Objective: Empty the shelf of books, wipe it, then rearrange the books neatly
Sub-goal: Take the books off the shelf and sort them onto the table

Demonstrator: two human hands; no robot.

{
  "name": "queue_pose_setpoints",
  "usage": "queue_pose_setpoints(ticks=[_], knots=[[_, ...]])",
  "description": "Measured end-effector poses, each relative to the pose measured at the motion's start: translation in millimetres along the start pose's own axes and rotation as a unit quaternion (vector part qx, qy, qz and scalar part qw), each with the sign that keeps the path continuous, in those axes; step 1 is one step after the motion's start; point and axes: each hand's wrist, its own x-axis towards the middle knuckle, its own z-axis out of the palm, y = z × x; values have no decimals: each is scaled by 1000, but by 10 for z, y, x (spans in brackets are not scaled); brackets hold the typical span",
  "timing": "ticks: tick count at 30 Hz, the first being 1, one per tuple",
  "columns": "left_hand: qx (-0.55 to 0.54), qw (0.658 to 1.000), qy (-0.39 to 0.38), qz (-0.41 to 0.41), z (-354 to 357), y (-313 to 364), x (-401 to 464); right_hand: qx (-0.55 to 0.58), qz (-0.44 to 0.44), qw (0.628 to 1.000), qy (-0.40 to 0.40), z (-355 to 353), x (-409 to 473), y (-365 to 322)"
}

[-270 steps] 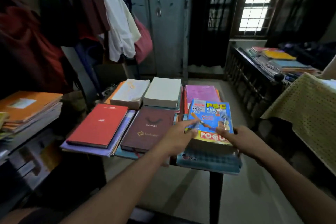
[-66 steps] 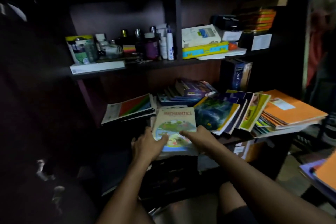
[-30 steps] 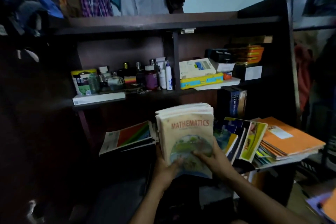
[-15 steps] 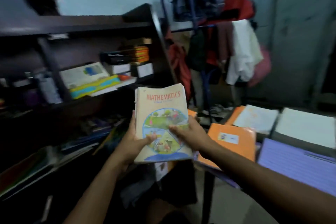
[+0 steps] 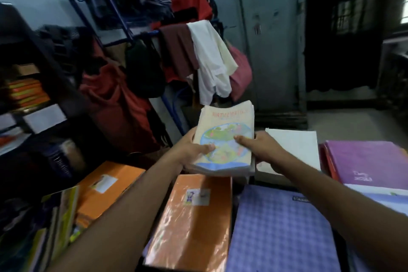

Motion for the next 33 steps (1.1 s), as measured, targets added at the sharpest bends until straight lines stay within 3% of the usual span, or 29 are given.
queue_pose_setpoints(ticks=[5, 12, 18, 23, 25, 30, 33], knots=[[88, 994, -1, -70, 208, -337, 741, -63, 60, 995, -52, -184, 416, 344], [181, 980, 22, -86, 195, -387, 862, -47, 86, 993, -66, -227, 449, 387], [442, 888, 114, -58, 321, -484, 841, -43, 110, 991, -63, -249, 412, 321], [502, 858, 94, -50, 582, -429, 744, -86, 141, 981, -103, -626, 366, 110], [512, 856, 72, -22, 743, -372, 703, -77, 146, 983, -81, -831, 325, 46], [459, 887, -15, 39, 1246, -271, 659, -98, 155, 983, -16, -1359, 29, 78], [477, 877, -39, 48, 1473, -272, 576, -149, 182, 972, 18, -1448, -210, 306]])
